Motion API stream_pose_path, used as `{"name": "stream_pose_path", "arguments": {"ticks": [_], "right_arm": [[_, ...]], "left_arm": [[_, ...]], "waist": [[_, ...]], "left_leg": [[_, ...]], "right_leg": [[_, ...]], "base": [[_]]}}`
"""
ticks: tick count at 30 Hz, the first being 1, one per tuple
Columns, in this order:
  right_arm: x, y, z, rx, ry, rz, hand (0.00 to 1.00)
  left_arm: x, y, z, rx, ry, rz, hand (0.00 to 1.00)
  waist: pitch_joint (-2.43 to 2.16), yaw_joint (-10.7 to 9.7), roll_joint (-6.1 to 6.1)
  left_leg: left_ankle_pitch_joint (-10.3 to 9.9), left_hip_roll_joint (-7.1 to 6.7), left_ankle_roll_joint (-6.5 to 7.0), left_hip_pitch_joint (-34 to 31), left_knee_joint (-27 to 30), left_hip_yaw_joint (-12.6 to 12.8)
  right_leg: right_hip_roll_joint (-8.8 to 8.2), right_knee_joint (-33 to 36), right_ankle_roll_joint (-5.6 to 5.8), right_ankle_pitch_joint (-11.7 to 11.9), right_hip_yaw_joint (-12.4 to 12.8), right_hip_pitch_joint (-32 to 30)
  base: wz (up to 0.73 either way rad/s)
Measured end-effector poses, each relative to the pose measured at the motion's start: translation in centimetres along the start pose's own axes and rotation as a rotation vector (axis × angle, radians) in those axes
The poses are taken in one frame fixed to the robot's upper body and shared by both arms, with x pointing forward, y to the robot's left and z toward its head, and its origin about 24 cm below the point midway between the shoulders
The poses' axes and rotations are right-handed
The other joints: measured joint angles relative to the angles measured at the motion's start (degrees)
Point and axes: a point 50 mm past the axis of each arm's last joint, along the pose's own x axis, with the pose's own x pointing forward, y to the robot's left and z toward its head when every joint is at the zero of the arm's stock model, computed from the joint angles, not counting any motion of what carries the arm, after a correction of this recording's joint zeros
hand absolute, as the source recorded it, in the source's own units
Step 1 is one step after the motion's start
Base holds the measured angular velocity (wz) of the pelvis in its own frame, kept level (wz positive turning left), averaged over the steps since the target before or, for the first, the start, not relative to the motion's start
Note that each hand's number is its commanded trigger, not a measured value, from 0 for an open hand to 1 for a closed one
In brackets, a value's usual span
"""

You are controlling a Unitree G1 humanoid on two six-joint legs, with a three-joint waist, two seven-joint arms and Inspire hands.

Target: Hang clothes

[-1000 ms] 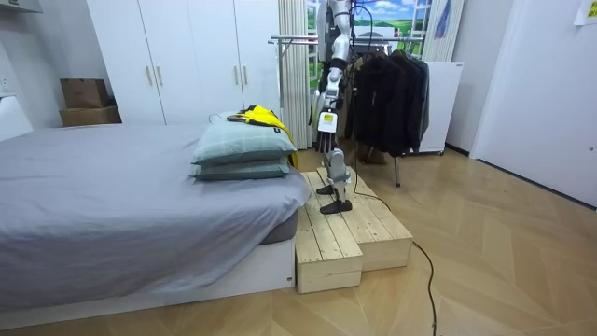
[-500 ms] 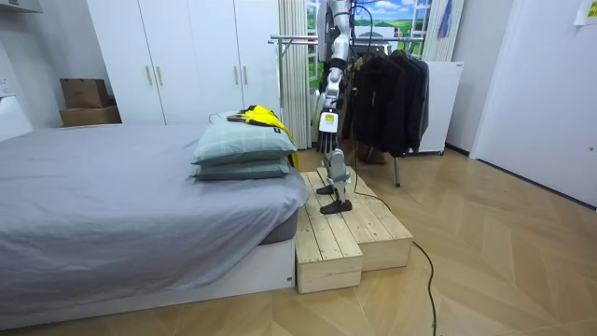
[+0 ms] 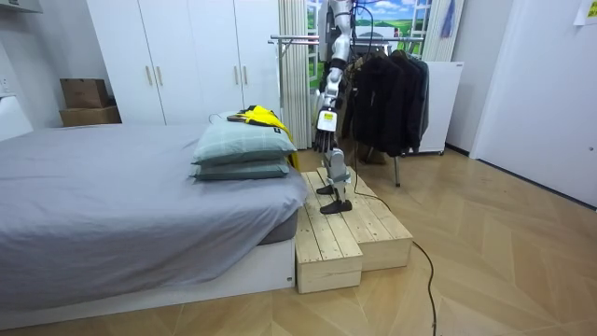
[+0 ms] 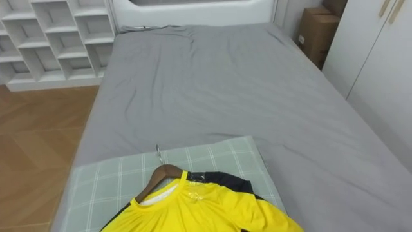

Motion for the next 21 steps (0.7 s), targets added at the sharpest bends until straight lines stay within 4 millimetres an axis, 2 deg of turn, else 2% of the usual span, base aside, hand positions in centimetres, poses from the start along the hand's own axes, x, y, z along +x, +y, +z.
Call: {"name": "stream_pose_path", "arguments": {"ticks": [4,10,16,21], "right_arm": [[0.0,-0.1,-0.2,0.014,0.004,0.003,0.00],[-0.1,-0.6,-0.1,0.015,0.003,-0.001,0.00],[-0.1,-0.7,0.5,0.008,-0.015,-0.004,0.00],[-0.1,-0.5,0.9,-0.024,-0.034,-0.002,0.00]], "left_arm": [[0.0,0.7,0.0,-0.032,-0.010,0.063,0.00],[0.0,2.0,-0.2,-0.083,-0.006,0.188,0.00],[-0.1,2.6,0.8,-0.072,-0.073,0.283,0.00],[-0.5,3.4,2.2,-0.045,-0.185,0.393,0.00]], "waist": [[0.01,0.1,0.16],[0.00,0.7,1.06],[0.04,0.9,1.74],[0.12,-0.1,1.57]], "left_leg": [[-0.1,0.03,-0.13,0.1,0.2,-0.1],[-0.3,0.05,-0.16,0.4,0.3,-0.2],[-0.3,-0.01,-0.16,0.3,0.3,-0.7],[-0.3,-0.16,-0.18,0.3,0.4,-1.8]], "right_leg": [[0.07,-0.2,-0.02,0.0,0.0,0.5],[0.09,-0.2,-0.04,0.0,-0.1,0.9],[0.07,-0.1,-0.04,0.0,-0.5,1.1],[-0.01,-0.2,-0.04,0.0,-1.6,1.5]], "base": [[0.00],[0.00],[0.02],[0.10]]}}
